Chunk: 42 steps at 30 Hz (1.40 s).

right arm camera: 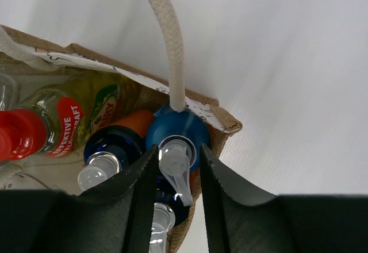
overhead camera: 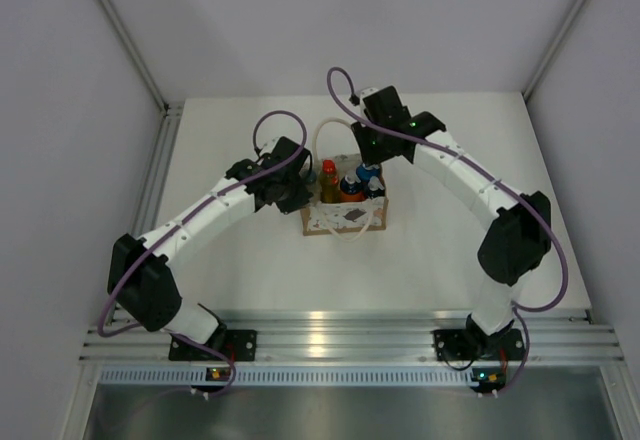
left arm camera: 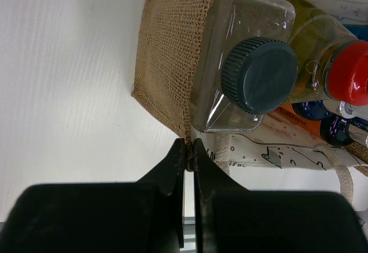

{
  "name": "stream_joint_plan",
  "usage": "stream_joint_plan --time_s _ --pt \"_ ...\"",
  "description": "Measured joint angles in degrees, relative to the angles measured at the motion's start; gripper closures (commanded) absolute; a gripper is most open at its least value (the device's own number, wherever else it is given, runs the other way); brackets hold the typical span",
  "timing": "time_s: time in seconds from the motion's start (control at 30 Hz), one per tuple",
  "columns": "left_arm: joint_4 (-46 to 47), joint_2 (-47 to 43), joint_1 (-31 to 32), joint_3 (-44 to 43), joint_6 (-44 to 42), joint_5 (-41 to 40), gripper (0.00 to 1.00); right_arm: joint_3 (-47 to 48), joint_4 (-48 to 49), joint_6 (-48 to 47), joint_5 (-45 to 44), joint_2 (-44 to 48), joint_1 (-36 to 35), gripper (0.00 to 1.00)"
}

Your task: Take the personal care products out of the canvas bag

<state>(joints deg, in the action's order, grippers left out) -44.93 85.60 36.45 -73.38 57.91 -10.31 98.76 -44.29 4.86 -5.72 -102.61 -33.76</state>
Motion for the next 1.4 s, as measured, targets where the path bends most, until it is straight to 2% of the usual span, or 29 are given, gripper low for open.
stream_joint_plan --time_s 0.13,0.37,1.0,1.13,1.23,1.27,1.4 --pt "0.02 0.00 0.00 0.00 -0.02 0.00 1.00 0.00 -0.04 -0.39 -0.22 -0.22 0.00 0.74" --pt "0.09 0.00 0.00 0.00 -0.59 0.00 1.00 0.00 -0.07 -0.33 -0.26 -0.22 -0.22 0.71" --pt "0.15 0.00 0.00 0.00 -0.83 -0.02 1.00 -1.73 0.00 0.24 -0.70 -0.22 -0.55 0.72" --pt "0.15 0.00 0.00 0.00 -0.81 -0.02 1.00 -1.75 0.13 0.31 -0.74 -0.22 -0.59 0.78" --pt "0.15 0.00 0.00 0.00 -0.81 -0.02 1.00 -1.75 0.15 0.20 -0.85 -0.22 -0.59 0.89" --pt "0.15 0.00 0.00 0.00 -0.81 -0.02 1.00 -1.75 0.15 0.28 -0.90 -0.22 -0.59 0.99" --pt "0.15 0.00 0.00 0.00 -0.81 -0.02 1.00 -1.75 0.15 0.31 -0.92 -0.20 -0.59 1.00"
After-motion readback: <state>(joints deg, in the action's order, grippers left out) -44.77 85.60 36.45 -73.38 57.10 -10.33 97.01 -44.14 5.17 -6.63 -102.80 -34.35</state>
